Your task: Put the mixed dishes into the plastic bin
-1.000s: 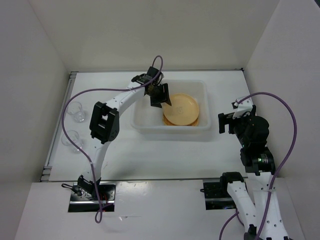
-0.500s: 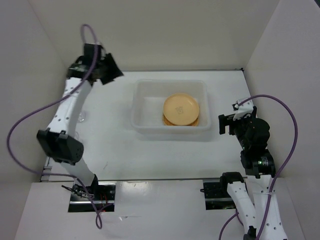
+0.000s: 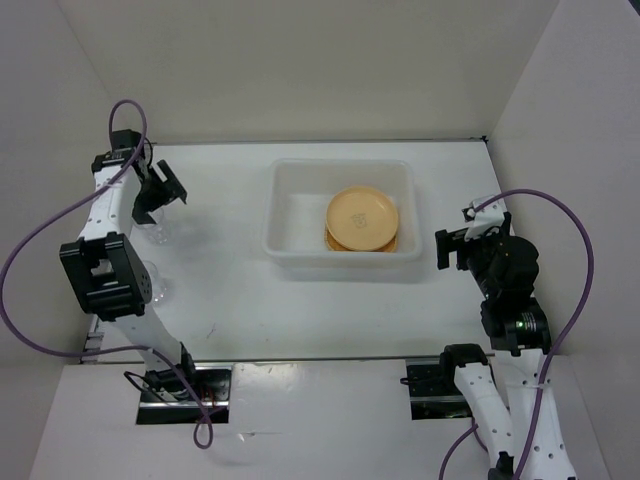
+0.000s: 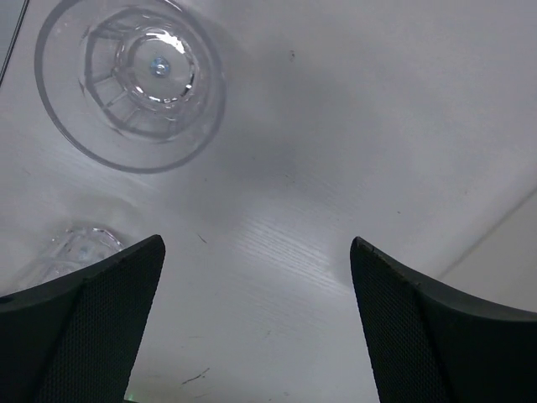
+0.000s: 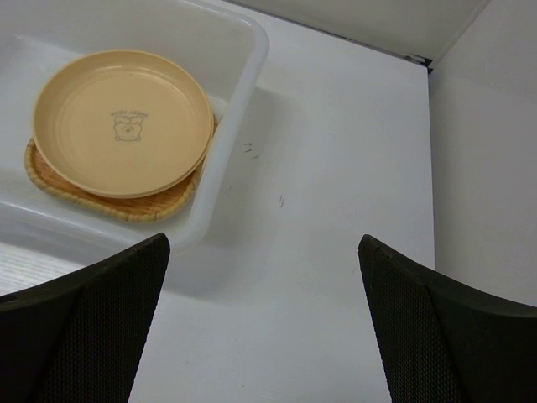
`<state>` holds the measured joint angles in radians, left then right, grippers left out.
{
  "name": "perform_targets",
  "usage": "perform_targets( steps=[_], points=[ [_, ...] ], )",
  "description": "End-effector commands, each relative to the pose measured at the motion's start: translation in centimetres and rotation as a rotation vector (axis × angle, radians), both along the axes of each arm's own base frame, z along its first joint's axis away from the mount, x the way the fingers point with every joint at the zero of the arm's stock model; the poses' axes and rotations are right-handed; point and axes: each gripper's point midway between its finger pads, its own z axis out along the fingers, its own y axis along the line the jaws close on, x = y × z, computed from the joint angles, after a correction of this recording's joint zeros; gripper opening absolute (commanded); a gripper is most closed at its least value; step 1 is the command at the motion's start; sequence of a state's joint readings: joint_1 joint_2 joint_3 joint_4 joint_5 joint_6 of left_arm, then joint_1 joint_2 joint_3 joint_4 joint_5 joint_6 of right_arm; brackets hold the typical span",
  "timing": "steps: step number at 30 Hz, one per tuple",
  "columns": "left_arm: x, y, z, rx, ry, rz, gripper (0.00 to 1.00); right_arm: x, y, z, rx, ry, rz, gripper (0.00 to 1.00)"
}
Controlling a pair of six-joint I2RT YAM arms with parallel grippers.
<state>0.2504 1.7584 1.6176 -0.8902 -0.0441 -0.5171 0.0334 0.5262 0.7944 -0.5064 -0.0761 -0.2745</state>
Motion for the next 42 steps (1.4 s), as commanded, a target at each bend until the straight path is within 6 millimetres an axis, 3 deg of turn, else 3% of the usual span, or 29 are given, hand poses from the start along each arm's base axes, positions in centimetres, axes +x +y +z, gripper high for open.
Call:
perform_targets(
  steps=[1,3,6,15,18,22,23,24,25,27,28,30,32,33,36,37,38,39,40,42],
  points=[
    [0.7,2.2,-0.9,0.03,0.007,-0.026,0.97,0.8,0.2,1.3,-0.003,-0.058,0.007,0.97],
    [1.5,3.0,-0.6,0.041,-0.007,-0.026,0.97,0.8,0.0,1.3,-0.005,-0.058,-0.002,0.97],
    [2.1,3.6,-1.8,0.038,0.014,-0.025,0.97,0.8,0.0,1.3,-0.005,-0.058,-0.002,0.97],
    [3.3,3.7,-7.0,0.003,0.079,-0.043,0.97,1.3,-0.1,0.3,-0.009,-0.021,-0.011,0.97],
    [3.0,3.2,-8.5,-0.024,0.105,-0.061,0.93,1.4,-0.3,0.0,-0.011,-0.012,-0.02,0.97],
    [2.5,2.7,-9.6,-0.049,0.117,-0.07,0.42,1.5,-0.3,0.3,-0.011,-0.021,-0.02,0.97],
    [2.8,3.0,-9.0,-0.033,0.1,-0.066,0.13,1.5,-0.3,0.3,-0.011,-0.021,-0.02,0.97],
    [2.8,3.0,-8.5,-0.028,0.087,-0.066,0.02,1.7,-0.4,0.0,-0.013,-0.012,-0.029,0.97],
    [3.0,3.0,-8.0,-0.03,0.082,-0.057,0.0,1.7,-0.4,0.0,-0.013,-0.012,-0.029,0.97],
    [3.7,2.9,-5.0,-0.027,0.012,-0.058,0.0,1.7,-0.4,0.0,-0.013,-0.012,-0.029,0.97],
    [4.9,2.9,-1.6,-0.013,-0.077,-0.057,0.0,1.7,-0.4,0.0,-0.013,-0.012,-0.029,0.97],
    [6.6,2.4,3.1,-0.028,-0.224,-0.061,0.0,1.7,-0.4,0.0,-0.013,-0.012,-0.029,0.97],
    [9.1,-1.4,10.9,-0.092,-0.479,-0.197,0.0,1.7,-0.4,0.0,-0.013,-0.012,-0.029,0.97],
    [9.7,-2.8,12.9,-0.144,-0.539,-0.222,0.0,1.7,-0.4,0.0,-0.013,-0.012,-0.029,0.97],
    [11.5,-9.4,19.6,-0.277,-0.755,-0.42,0.0,1.7,-0.4,0.0,-0.013,-0.012,-0.029,0.97],
    [12.0,-11.6,20.7,-0.312,-0.785,-0.476,0.0,1.6,-0.3,0.0,-0.011,-0.012,-0.02,0.97],
    [12.1,-15.3,22.0,-0.331,-0.807,-0.553,0.0,1.6,-0.3,0.0,-0.011,-0.012,-0.02,0.97],
    [12.2,-17.4,22.8,-0.344,-0.811,-0.605,0.0,1.6,-0.3,0.0,-0.011,-0.012,-0.02,0.97],
    [13.6,-19.1,24.9,-0.308,-0.864,-0.679,0.0,1.5,-0.3,0.2,-0.011,-0.021,-0.02,0.97],
    [13.2,-23.6,23.4,-0.333,-0.768,-0.767,0.0,1.5,-0.3,0.3,-0.011,-0.021,-0.02,0.97]
  ],
)
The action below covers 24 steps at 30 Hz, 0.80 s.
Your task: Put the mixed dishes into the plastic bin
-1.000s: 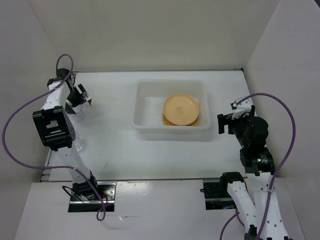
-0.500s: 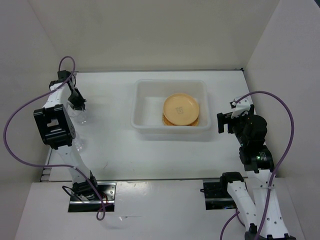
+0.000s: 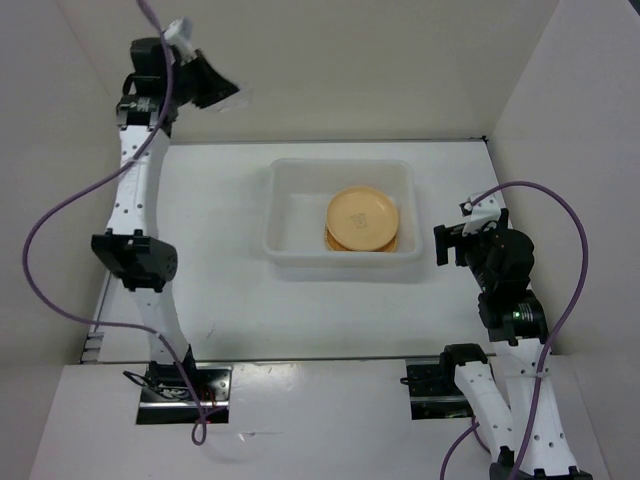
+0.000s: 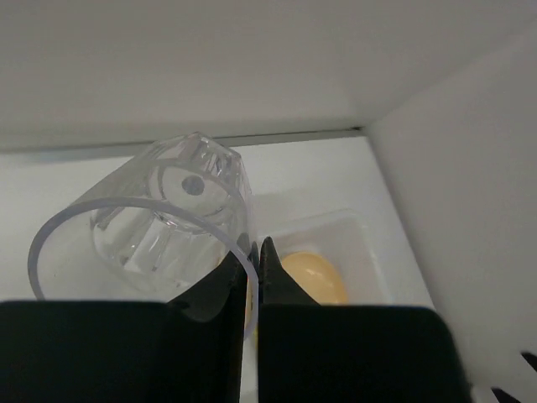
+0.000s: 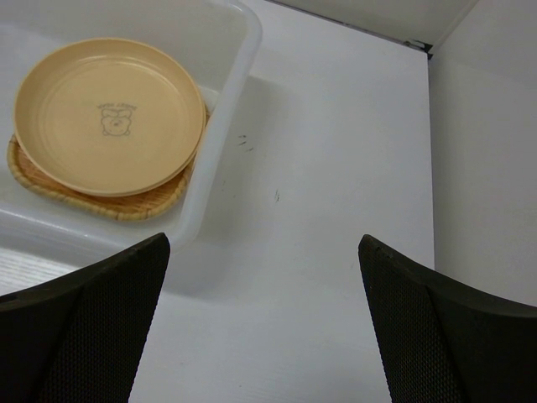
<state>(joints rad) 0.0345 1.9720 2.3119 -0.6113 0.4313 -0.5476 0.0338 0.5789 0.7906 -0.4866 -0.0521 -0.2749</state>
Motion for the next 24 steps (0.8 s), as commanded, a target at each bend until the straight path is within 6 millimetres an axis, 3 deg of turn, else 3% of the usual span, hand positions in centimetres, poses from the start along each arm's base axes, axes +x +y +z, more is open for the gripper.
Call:
perform_targets(
  steps=[1,4,6,10,16,18,24],
  points=[
    [0.3,-8.8,-2.6,0.001,0.059,-0.257,0.0,0.3,0.1,1.5,-0.003,-0.07,0.003,0.97],
    [0.6,-12.1,-6.1,-0.015,0.136,-0.342,0.0,0.1,0.1,1.7,-0.003,-0.079,0.003,0.97],
    [1.1,-12.9,-7.8,0.024,0.165,-0.312,0.0,0.0,-0.1,1.9,-0.004,-0.088,-0.006,0.97],
    [0.0,-16.6,-11.3,0.121,0.254,-0.289,0.0,-0.1,-0.1,2.3,-0.004,-0.107,-0.006,0.97],
    [-1.1,-18.2,-15.9,0.261,0.35,-0.234,0.0,-0.3,-0.1,2.6,-0.003,-0.116,-0.006,0.97],
    [-1.5,-18.4,-18.3,0.292,0.409,-0.231,0.0,-0.2,-0.1,2.1,-0.004,-0.107,-0.006,0.97],
    [-2.4,-18.8,-20.2,0.372,0.451,-0.198,0.0,-0.4,-0.1,2.3,-0.003,-0.116,-0.006,0.97]
  ],
)
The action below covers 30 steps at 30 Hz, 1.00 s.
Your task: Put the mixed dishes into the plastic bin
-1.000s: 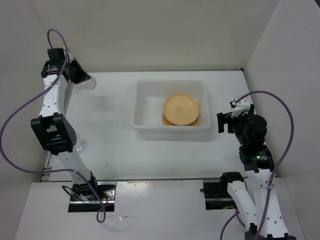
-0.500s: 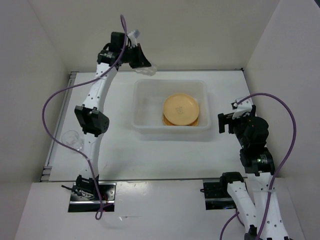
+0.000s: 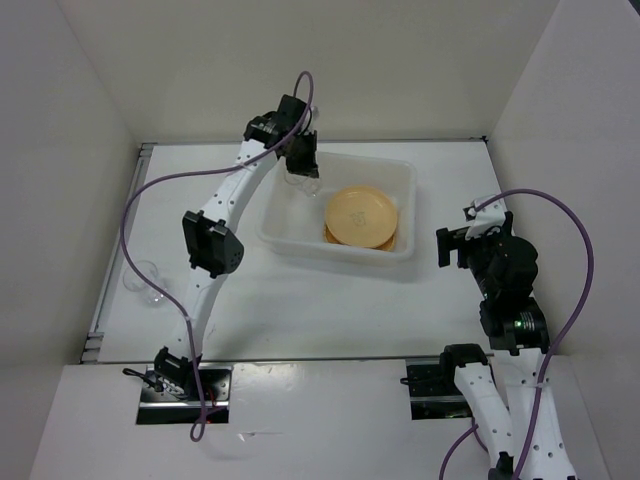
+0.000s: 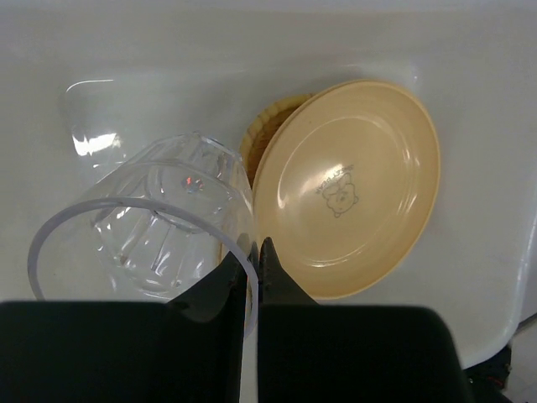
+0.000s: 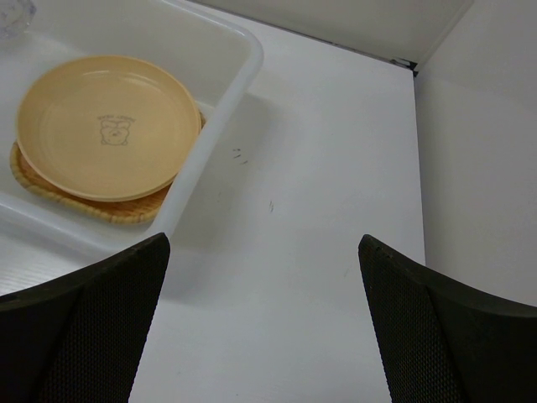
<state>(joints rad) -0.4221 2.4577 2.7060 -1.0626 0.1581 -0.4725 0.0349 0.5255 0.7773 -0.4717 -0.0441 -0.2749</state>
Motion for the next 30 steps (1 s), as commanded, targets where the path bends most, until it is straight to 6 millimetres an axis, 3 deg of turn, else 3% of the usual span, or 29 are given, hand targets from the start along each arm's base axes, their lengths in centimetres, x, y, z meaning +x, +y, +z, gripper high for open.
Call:
perform_targets(
  steps=[1,7,11,14,17,19,20,22,24,25,26,27,28,29,30],
  points=[
    [0.6,1.8,-0.8,0.086,-0.013,0.048,0.0,0.3,0.0,1.4,-0.003,-0.061,0.0,0.97],
    [0.5,3.7,-4.5,0.197,0.058,0.117,0.0,0.3,-0.1,1.4,-0.005,-0.061,-0.009,0.97],
    [0.3,3.2,-7.9,0.227,0.112,0.103,0.11,0.3,-0.1,1.4,-0.005,-0.061,-0.009,0.97],
    [0.4,2.5,-8.6,0.224,0.116,0.101,0.18,0.3,-0.1,1.4,-0.005,-0.061,-0.009,0.97],
    [0.4,1.7,-7.8,0.205,0.097,0.088,0.3,0.3,-0.1,1.4,-0.005,-0.061,-0.009,0.97],
    [0.7,1.8,-5.8,0.187,0.057,0.107,0.39,0.3,-0.1,1.4,-0.005,-0.061,-0.009,0.97],
    [0.8,1.9,-4.6,0.183,0.035,0.114,0.53,0.3,-0.1,1.4,-0.005,-0.061,-0.009,0.97],
    [1.3,2.3,0.9,0.145,-0.083,0.143,0.71,0.4,-0.1,1.2,-0.005,-0.052,-0.009,0.97],
    [1.0,3.2,5.2,0.125,-0.163,0.185,0.91,0.4,-0.1,1.2,-0.005,-0.052,-0.009,0.97],
    [0.6,4.4,8.7,0.127,-0.236,0.23,0.93,0.4,-0.1,1.2,-0.005,-0.052,-0.009,0.97],
    [0.2,6.0,10.1,0.151,-0.256,0.27,0.95,0.4,-0.1,1.2,-0.005,-0.052,-0.009,0.97],
    [-0.9,7.4,12.7,0.149,-0.29,0.329,0.95,0.4,-0.1,1.2,-0.005,-0.052,-0.009,0.97],
    [-1.5,11.4,13.4,0.247,-0.294,0.464,0.94,0.4,-0.1,1.2,-0.005,-0.052,-0.009,0.97],
    [-1.7,13.7,12.2,0.311,-0.255,0.523,0.91,0.4,-0.1,1.2,-0.005,-0.052,-0.009,0.97],
    [-3.2,15.7,14.3,0.306,-0.271,0.584,0.91,0.4,0.1,1.2,-0.005,-0.052,0.0,0.97]
  ],
)
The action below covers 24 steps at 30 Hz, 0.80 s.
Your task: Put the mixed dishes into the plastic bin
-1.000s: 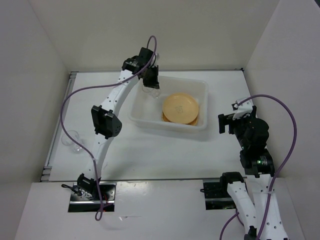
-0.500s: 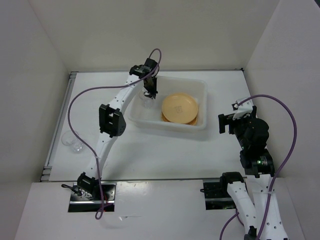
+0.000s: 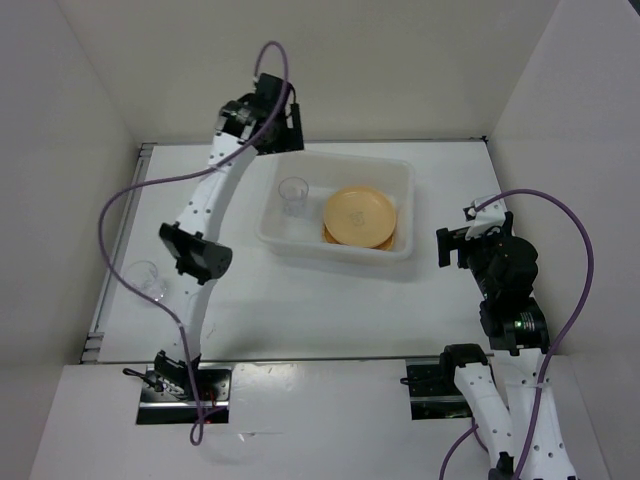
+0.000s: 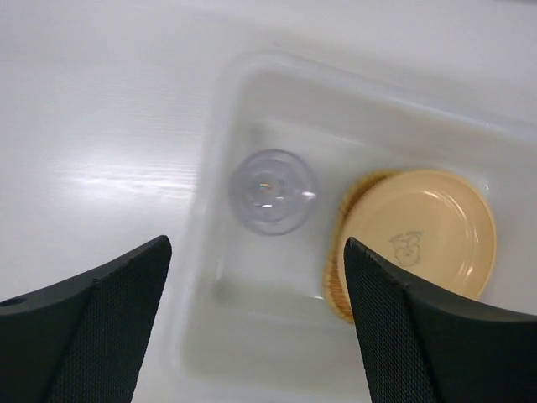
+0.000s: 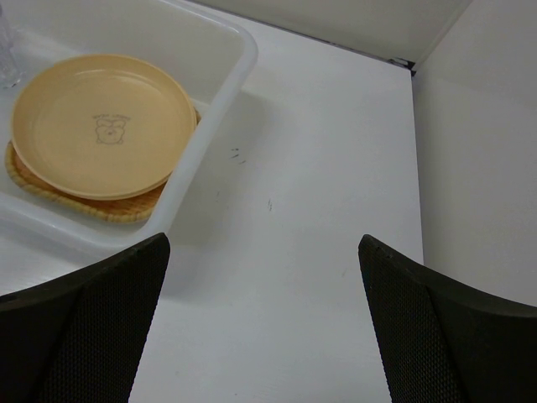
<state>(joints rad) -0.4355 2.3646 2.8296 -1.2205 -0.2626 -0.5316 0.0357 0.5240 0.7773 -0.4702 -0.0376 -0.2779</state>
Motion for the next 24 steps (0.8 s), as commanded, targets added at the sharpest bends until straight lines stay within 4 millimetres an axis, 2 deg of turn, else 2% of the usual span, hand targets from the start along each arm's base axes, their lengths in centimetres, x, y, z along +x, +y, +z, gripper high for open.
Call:
perform_targets(
  steps=[1,2,3,4,5,6,7,8,9,10,11,15,16,17,18,20,24],
  points=[
    [-3.6,10.7,7.0,0.124,-0.104,0.333,0.9,0.3,0.2,1.3,-0.001,-0.057,0.005,0.97],
    [-4.2,12.7,6.1,0.151,-0.066,0.378,0.9,0.3,0.4,1.3,0.001,-0.057,0.014,0.97],
    [-6.0,14.1,3.7,0.19,0.016,0.422,0.9,0.2,0.4,1.7,0.002,-0.076,0.014,0.97],
    [-7.0,16.1,2.7,0.217,0.05,0.484,0.92,0.2,0.4,1.7,0.002,-0.076,0.014,0.97],
    [-9.1,17.2,3.4,0.192,0.048,0.527,0.96,0.2,0.4,1.7,0.002,-0.076,0.014,0.97],
    [-11.0,18.1,-0.1,0.188,0.133,0.607,0.98,0.2,0.5,1.7,0.003,-0.076,0.023,0.97],
    [-12.1,18.3,-0.9,0.145,0.148,0.628,0.98,0.2,0.5,1.7,0.004,-0.076,0.023,0.97],
    [-13.8,18.6,0.7,0.068,0.089,0.638,1.0,0.4,0.5,1.5,0.003,-0.064,0.023,0.97],
    [-13.7,18.3,0.4,-0.01,0.048,0.657,1.0,0.4,0.5,1.4,0.003,-0.063,0.023,0.97],
    [-15.8,18.2,-3.1,-0.024,0.136,0.656,1.0,0.4,0.8,1.4,0.003,-0.063,0.033,0.97],
    [-16.9,19.2,-2.9,-0.076,0.119,0.708,1.0,0.6,0.8,1.2,0.003,-0.051,0.033,0.97],
    [-19.9,22.3,-6.7,-0.034,0.24,0.791,1.0,0.7,0.8,0.9,0.002,-0.042,0.033,0.97],
    [-20.3,22.9,-6.5,-0.028,0.226,0.785,1.0,0.9,0.8,0.7,0.002,-0.031,0.033,0.97],
    [-20.2,23.5,-6.9,-0.037,0.217,0.792,1.0,0.9,0.8,0.7,0.002,-0.031,0.033,0.97],
    [-21.1,24.9,-7.9,-0.033,0.238,0.839,1.0,0.9,0.8,0.7,0.002,-0.031,0.033,0.97],
    [-22.1,25.9,-8.1,-0.026,0.244,0.861,1.0,0.9,1.0,0.7,0.002,-0.031,0.042,0.97],
    [-23.4,28.6,-10.0,-0.056,0.277,0.917,1.0,0.9,0.8,0.7,0.0,-0.031,0.03,0.97]
  ],
)
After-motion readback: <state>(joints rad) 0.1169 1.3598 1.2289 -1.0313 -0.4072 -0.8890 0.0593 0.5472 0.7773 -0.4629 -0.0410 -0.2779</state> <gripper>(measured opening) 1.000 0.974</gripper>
